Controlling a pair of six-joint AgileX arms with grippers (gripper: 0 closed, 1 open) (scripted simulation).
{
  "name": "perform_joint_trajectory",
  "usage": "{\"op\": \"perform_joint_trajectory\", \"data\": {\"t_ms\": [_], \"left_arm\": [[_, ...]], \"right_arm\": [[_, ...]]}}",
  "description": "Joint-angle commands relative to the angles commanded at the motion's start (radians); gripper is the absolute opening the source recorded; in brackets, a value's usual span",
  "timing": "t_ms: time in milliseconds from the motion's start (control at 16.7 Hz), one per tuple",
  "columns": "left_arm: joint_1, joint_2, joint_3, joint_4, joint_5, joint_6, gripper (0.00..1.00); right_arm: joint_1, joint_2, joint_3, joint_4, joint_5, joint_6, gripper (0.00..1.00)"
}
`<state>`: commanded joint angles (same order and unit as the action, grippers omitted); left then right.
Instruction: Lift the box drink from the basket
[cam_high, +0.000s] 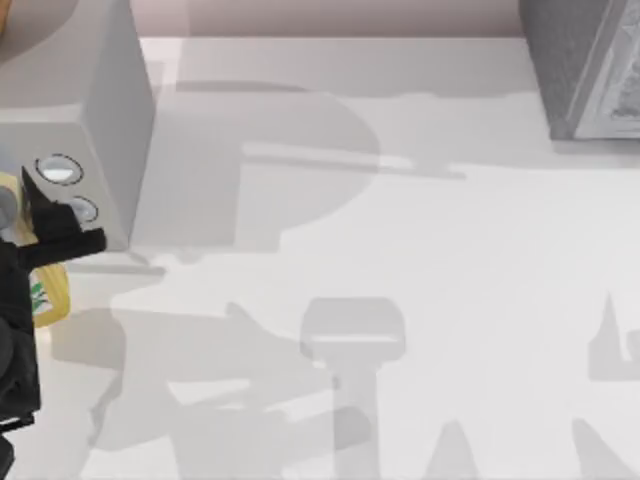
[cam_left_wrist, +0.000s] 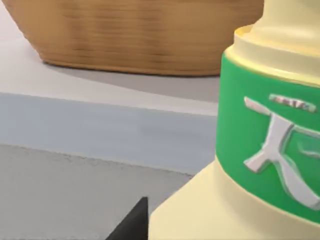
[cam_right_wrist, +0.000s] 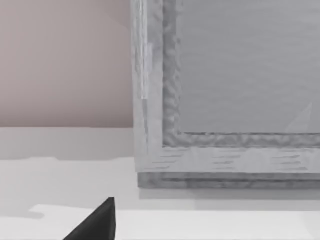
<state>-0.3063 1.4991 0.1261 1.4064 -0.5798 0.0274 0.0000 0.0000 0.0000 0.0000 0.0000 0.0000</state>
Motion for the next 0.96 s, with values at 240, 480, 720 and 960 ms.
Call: {"op": "perform_joint_trajectory", "data": {"t_ms": [240, 480, 720, 960], "left_arm": [[0.000, 0.000, 0.000, 0.000, 0.000, 0.000, 0.53], [0.000, 0.000, 0.000, 0.000, 0.000, 0.000, 0.83], [0.000, 0.000, 0.000, 0.000, 0.000, 0.000, 1.00], [0.000, 0.000, 0.000, 0.000, 0.000, 0.000, 1.00]], "right_arm": [[0.000, 0.000, 0.000, 0.000, 0.000, 0.000, 1.00], [0.000, 0.000, 0.000, 0.000, 0.000, 0.000, 1.00], [0.000, 0.000, 0.000, 0.000, 0.000, 0.000, 1.00], [0.000, 0.000, 0.000, 0.000, 0.000, 0.000, 1.00]]}}
